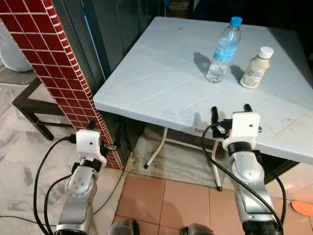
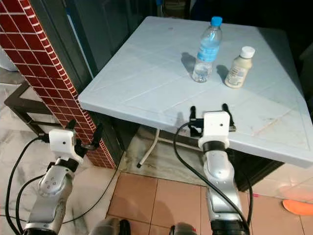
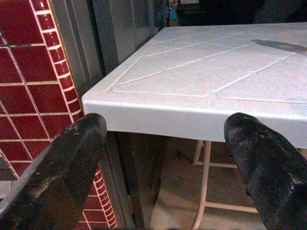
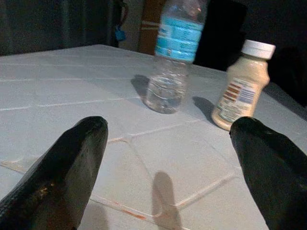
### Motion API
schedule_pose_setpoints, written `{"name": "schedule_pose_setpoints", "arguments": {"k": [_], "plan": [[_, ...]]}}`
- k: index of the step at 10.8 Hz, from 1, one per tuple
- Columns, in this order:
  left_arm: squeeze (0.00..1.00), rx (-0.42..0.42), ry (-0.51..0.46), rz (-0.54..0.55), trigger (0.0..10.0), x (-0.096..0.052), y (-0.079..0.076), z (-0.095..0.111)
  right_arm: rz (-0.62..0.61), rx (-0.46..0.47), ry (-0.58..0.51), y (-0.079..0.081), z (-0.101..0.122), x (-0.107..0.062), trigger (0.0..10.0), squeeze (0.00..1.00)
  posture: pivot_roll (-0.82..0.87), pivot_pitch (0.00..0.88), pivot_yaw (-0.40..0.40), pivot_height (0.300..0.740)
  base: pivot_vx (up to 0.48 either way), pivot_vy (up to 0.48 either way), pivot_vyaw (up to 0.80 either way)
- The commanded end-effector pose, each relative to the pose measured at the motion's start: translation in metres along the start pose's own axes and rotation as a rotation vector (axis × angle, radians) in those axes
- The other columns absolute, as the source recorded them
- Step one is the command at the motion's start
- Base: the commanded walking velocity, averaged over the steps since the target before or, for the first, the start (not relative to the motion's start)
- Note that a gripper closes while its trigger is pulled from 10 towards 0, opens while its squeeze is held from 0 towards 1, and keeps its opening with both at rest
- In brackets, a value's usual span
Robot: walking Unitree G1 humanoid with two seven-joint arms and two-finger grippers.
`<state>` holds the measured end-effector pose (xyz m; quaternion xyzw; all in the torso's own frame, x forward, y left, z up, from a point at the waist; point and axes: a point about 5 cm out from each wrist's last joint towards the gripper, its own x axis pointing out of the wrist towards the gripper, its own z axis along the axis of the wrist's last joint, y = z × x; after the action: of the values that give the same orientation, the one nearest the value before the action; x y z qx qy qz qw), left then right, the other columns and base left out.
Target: Restocking fridge
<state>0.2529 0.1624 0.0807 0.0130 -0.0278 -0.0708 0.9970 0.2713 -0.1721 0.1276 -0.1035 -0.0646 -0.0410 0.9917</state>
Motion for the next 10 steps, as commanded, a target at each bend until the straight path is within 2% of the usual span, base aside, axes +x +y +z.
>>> {"name": "schedule_pose_setpoints", "arguments": {"k": [1, 3, 6, 7, 10], "plan": [[0.0, 0.003, -0.001, 0.009, 10.0, -0.001, -0.001, 0.0, -0.008, -0.068, -0.033, -0.001, 0.002, 0.004, 10.0, 0.0, -0.02, 0.0, 0.03, 0.74, 0.0, 0.0, 0.0], [0.0, 0.002, -0.015, 0.04, 10.0, 0.002, 0.002, 0.001, 0.014, 0.017, 0.049, -0.004, -0.005, 0.006, 10.0, 0.0, -0.01, 0.0, -0.004, 0.74, 0.0, 0.0, 0.0], [0.0, -0.004, -0.021, 0.056, 10.0, 0.004, 0.002, 0.002, 0.065, 0.021, -0.012, 0.002, 0.006, 0.012, 10.0, 0.0, -0.01, 0.0, -0.017, 0.74, 0.0, 0.0, 0.0], [0.0, -0.008, -0.04, 0.036, 10.0, 0.005, 0.001, 0.005, 0.061, 0.073, -0.029, 0.002, 0.011, 0.014, 10.0, 0.0, -0.02, 0.0, 0.004, 0.74, 0.0, 0.0, 0.0], [0.0, -0.006, -0.052, -0.008, 10.0, 0.007, 0.0, 0.008, 0.032, 0.094, -0.033, 0.002, 0.01, 0.012, 10.0, 0.0, -0.04, 0.0, 0.037, 0.74, 0.0, 0.0, -0.67]]}}
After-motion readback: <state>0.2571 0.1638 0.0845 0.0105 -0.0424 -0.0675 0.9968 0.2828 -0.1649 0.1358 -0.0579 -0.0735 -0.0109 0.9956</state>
